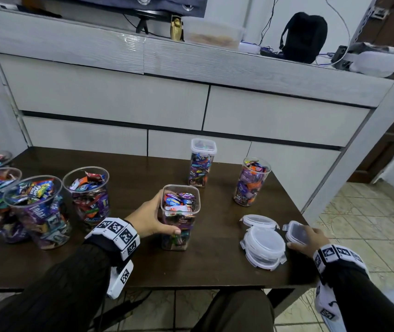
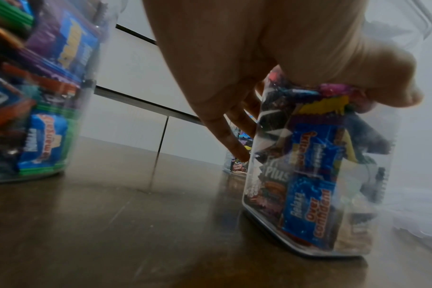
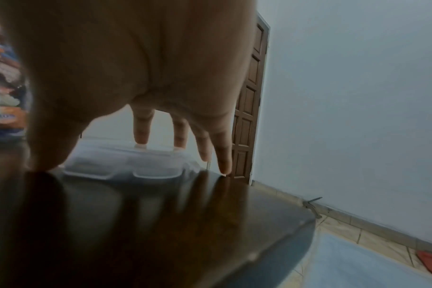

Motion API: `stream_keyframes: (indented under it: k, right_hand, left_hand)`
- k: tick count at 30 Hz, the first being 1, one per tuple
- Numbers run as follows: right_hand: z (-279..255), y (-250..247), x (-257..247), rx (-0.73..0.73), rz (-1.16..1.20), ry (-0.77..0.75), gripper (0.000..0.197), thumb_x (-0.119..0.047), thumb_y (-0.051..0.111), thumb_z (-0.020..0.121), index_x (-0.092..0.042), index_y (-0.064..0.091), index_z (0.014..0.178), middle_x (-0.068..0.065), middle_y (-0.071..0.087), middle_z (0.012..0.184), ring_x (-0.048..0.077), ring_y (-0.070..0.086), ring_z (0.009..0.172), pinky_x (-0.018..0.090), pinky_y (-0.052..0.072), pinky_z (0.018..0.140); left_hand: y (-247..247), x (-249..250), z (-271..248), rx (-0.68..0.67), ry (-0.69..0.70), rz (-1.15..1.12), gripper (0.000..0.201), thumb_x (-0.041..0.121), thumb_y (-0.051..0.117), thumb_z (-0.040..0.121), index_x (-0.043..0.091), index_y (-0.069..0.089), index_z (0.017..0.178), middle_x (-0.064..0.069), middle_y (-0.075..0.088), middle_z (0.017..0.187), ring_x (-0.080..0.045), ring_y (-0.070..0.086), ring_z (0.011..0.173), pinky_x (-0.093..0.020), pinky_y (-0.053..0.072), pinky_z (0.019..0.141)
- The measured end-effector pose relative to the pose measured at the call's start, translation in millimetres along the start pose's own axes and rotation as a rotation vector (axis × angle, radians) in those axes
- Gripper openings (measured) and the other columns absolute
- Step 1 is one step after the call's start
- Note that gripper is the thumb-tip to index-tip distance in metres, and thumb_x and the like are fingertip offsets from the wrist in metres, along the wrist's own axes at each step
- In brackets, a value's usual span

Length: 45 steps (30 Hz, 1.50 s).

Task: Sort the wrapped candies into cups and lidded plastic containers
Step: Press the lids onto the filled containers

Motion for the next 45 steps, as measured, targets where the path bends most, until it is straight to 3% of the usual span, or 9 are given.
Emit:
stream_keyframes:
  k: [3,9,15,19,23,29,33,40,45]
  right_hand:
    - [-3,3,-1,0.082,0.016,0.049,0.071,-0.046,0.080,0.068,-0.019,0.047,0.126,0.016,0.042,0.126,0.035,0.056,0.108,0.038,0.046,0.093]
    - [-4,-28,-16,0.205,0.033,0.055,0.072,-0.050,0.081,0.064,-0.018,0.049,0.119,0.018,0.049,0.120,0.033,0.055,0.103,0.039,0.049,0.085]
    - [-26,-88,-102,0.423,0.422,-0.322,0.076,-0.050,0.081,0.061,-0.020,0.049,0.123,0.012,0.043,0.116,0.029,0.048,0.106,0.033,0.042,0.089]
    - [-81,-94,-187,0.284,0.498,-0.676,0.084,-0.064,0.073,0.055,-0.030,0.048,0.127,0.003,0.037,0.112,0.023,0.044,0.108,0.033,0.044,0.094]
    - [-122,-67,-244,0.118,0.362,-0.842,0.085,-0.072,0.067,0.057,-0.034,0.044,0.129,-0.003,0.030,0.109,0.018,0.033,0.109,0.034,0.041,0.096]
    - [-138,-30,-269,0.186,0.245,-0.832,0.082,-0.072,0.059,0.063,-0.034,0.038,0.133,-0.003,0.028,0.114,0.018,0.029,0.109,0.035,0.040,0.096]
    - [-144,-19,-271,0.137,0.266,-0.890,0.079,-0.069,0.056,0.072,-0.030,0.035,0.138,-0.005,0.023,0.140,0.018,0.021,0.128,0.038,0.032,0.104]
    - [-135,-32,-265,-0.063,0.294,-1.020,0.072,-0.053,0.059,0.085,-0.021,0.031,0.143,-0.003,0.032,0.143,0.012,0.027,0.129,0.022,0.025,0.103]
    - [-128,-38,-260,-0.038,0.297,-1.080,0.065,-0.051,0.058,0.087,-0.024,0.033,0.142,-0.002,0.032,0.140,0.010,0.027,0.125,0.023,0.025,0.101]
  left_hand:
    - [0,0,0,-0.004,-0.003,-0.013,0.109,0.020,0.094,0.056,0.037,0.030,0.143,0.010,0.063,0.126,-0.007,0.059,0.119,-0.037,0.048,0.104]
    - [-1,0,1,-0.018,-0.009,-0.017,0.107,0.019,0.093,0.058,0.037,0.029,0.142,0.010,0.063,0.126,-0.006,0.059,0.118,-0.033,0.049,0.101]
    - [1,-1,0,-0.002,-0.005,-0.021,0.110,0.030,0.094,0.053,0.042,0.028,0.139,0.013,0.063,0.123,-0.001,0.060,0.114,-0.025,0.050,0.097]
    - [2,1,-3,0.007,0.011,-0.010,0.101,0.027,0.093,0.057,0.048,0.030,0.132,0.013,0.065,0.121,0.002,0.061,0.111,-0.022,0.049,0.096]
    - [4,3,-6,-0.006,0.017,-0.027,0.095,0.014,0.088,0.068,0.038,0.029,0.139,0.008,0.063,0.126,-0.003,0.059,0.116,-0.028,0.048,0.102]
    - [5,4,-6,0.017,0.034,0.031,0.094,0.017,0.087,0.070,0.024,0.032,0.146,0.006,0.055,0.134,-0.007,0.051,0.125,-0.027,0.042,0.107]
    - [6,1,-4,-0.008,0.087,0.073,0.066,0.016,0.086,0.071,0.032,0.052,0.125,0.016,0.062,0.118,0.009,0.056,0.111,-0.008,0.043,0.092]
    - [7,-3,-4,0.002,0.076,0.024,0.066,0.019,0.088,0.069,0.031,0.055,0.125,0.012,0.065,0.120,0.003,0.059,0.113,-0.015,0.045,0.095]
    - [8,-1,-4,-0.005,0.084,0.038,0.081,0.020,0.087,0.072,0.023,0.043,0.140,0.008,0.057,0.132,-0.003,0.053,0.123,-0.023,0.042,0.106]
Point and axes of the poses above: each hand's wrist, its own z-axis towards the middle knuckle, its own y-axis out of the palm, x = y × z, the point moved 1 cm from there along z, towards the middle knuckle
